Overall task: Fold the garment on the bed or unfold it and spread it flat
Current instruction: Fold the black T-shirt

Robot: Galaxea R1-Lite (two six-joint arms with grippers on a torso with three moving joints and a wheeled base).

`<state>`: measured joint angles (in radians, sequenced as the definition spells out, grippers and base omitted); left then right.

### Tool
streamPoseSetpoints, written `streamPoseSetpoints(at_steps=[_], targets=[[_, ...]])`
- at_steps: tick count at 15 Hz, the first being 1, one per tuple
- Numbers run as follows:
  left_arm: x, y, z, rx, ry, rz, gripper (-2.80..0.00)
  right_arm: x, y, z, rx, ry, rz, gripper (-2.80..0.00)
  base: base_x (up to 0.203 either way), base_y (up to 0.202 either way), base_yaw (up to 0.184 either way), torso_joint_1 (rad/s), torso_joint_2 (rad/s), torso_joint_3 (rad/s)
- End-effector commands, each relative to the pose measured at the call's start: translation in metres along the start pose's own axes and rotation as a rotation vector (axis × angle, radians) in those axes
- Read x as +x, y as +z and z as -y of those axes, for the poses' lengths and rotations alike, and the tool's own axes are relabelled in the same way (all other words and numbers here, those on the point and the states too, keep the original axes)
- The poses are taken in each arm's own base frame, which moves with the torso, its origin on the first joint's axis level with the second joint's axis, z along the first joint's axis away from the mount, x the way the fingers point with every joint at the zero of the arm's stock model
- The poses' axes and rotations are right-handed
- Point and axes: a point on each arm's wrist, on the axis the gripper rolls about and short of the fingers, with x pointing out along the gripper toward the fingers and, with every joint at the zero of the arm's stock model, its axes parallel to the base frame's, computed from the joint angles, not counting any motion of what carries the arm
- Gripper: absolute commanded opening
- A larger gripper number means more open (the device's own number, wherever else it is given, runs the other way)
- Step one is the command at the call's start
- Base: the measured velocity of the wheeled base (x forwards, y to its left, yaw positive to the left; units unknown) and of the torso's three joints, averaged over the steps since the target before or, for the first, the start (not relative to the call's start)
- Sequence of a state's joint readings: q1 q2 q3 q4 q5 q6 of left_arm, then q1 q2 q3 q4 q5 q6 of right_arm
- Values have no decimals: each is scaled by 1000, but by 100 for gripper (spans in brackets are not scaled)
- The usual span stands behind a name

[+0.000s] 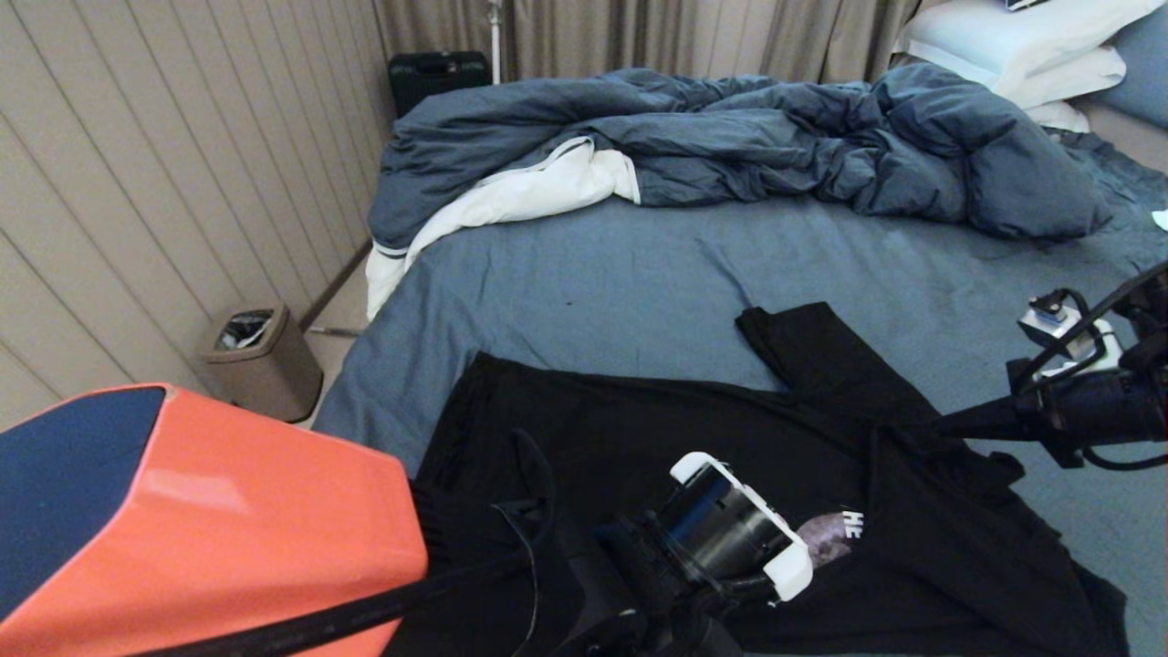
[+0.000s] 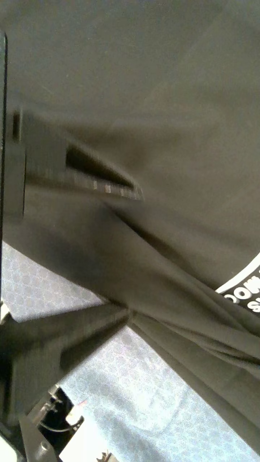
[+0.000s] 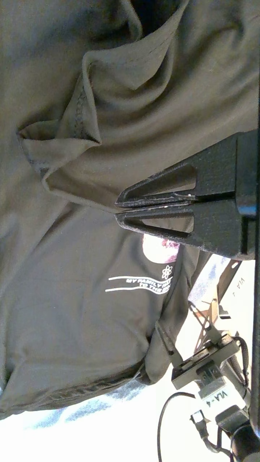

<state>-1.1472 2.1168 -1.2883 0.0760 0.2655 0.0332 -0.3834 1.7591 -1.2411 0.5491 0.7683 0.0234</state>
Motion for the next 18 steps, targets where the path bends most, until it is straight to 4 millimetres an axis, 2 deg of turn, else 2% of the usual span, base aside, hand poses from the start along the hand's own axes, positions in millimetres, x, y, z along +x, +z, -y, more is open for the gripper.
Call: streamPoseSetpoints(at_steps=[1, 5, 7, 11, 14, 18], targets=[[1, -1, 0, 2, 3, -4, -280, 1, 0, 2, 7, 5, -4, -280, 0, 0, 0, 0, 0, 0], [1, 0, -1, 1, 6, -3, -280, 1, 0, 2, 9, 5, -6, -280, 0, 0, 0, 0, 0, 0], [1, 0, -8, 4, 18, 0, -280, 1, -1, 2, 10, 5, -7, -280, 0, 0, 0, 0, 0, 0], [-7, 21, -47, 32, 86, 78, -280, 1, -2, 3, 13, 6, -10, -280, 0, 0, 0, 0, 0, 0], [-3, 20, -66, 119, 119, 66, -280, 2, -2, 3, 15, 6, -12, -280, 0, 0, 0, 0, 0, 0], [6, 15, -65, 141, 114, 37, -280, 4, -2, 5, 15, 5, -17, -280, 0, 0, 0, 0, 0, 0]])
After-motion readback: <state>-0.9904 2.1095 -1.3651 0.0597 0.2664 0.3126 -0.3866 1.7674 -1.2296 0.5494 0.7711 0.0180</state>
